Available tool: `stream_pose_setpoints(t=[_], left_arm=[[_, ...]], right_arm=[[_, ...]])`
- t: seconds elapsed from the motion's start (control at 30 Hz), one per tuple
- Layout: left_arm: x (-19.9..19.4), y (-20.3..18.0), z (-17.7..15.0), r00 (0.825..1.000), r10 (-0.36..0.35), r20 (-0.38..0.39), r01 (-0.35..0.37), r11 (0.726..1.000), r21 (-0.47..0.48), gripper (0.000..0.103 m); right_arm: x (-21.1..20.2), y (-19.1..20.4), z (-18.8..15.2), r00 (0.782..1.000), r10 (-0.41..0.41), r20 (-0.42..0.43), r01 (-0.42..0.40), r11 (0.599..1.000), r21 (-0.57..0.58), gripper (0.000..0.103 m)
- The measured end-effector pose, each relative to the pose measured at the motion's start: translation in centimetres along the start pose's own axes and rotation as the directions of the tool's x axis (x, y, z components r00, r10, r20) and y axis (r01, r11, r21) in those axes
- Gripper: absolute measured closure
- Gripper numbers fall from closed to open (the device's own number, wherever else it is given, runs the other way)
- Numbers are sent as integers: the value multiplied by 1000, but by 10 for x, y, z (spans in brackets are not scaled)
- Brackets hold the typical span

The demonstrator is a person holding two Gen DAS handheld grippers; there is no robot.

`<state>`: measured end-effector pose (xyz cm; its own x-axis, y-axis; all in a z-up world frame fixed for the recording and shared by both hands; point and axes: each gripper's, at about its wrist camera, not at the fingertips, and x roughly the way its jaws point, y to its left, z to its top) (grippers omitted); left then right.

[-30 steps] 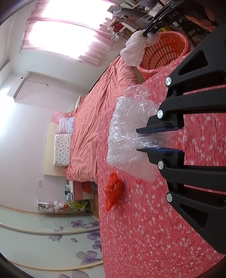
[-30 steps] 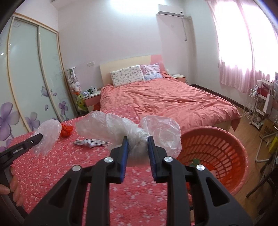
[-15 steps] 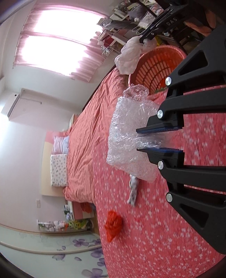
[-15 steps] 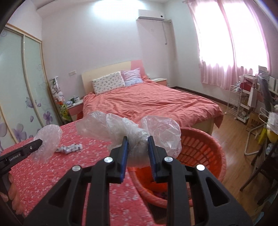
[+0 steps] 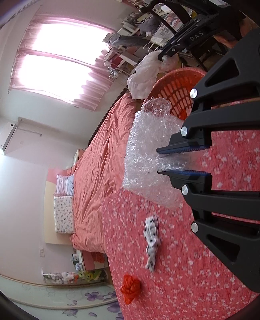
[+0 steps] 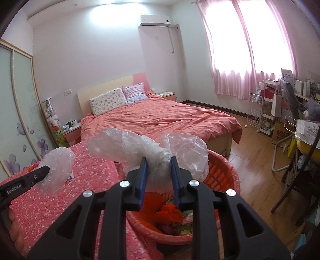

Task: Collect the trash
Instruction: 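Carry the bubble-wrap bag and white bag over the orange basket, then open both tools to drop the bags into the basket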

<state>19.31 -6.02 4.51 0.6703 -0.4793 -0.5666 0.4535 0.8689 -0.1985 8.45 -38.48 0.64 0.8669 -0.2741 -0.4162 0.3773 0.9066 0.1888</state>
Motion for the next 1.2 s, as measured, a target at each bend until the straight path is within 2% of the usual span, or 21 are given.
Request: stream_pose_setpoints(t=[0.4,0.77,1.2], left_arm=[[26,-42,3,997,-68,-29,69,997,28,88],[61,-73,-6,990,-107,-96,112,993,46,88],[87,-97,-13,979,-139,-151,151,986,72,88]], right_arm=[[8,-24,-1,999,-52,9,52,997,50,79],[24,-50,-4,996,-90,-6,90,988,124,79],[44,-62,0,998,-61,-13,63,985,159,77]])
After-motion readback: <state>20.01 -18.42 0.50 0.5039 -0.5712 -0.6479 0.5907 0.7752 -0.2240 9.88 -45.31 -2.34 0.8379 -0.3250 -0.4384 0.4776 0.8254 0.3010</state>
